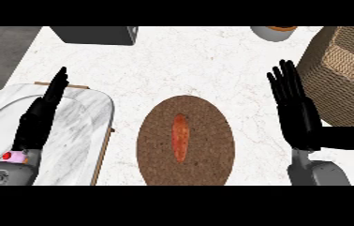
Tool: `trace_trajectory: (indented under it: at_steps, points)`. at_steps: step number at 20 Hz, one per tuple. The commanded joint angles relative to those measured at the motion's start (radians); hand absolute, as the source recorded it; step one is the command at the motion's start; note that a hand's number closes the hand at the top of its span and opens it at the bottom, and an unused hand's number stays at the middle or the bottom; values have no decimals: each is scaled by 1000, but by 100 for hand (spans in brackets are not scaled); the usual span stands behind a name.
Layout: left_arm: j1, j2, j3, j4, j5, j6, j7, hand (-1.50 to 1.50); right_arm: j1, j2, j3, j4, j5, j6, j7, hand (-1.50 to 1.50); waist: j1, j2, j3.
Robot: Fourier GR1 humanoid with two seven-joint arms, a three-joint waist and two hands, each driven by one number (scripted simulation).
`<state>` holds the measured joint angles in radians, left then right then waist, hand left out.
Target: Pick the sweet potato from the placemat and place it in the basket
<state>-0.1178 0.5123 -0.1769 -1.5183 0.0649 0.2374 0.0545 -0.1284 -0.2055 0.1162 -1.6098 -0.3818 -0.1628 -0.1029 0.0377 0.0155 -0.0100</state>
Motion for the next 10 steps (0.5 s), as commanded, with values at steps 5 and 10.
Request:
trace_trajectory:
  at_steps: [5, 10]
  points:
    - [-34, -25, -6, -91, 85, -142, -76, 0, -202, -5, 152, 179, 135, 86, 61, 150, -5, -13, 9]
    - [-76, -100, -72, -65, 98, -162, -59, 0, -189, 197, 491, 152, 340, 79, -153, -150, -7, -14, 10]
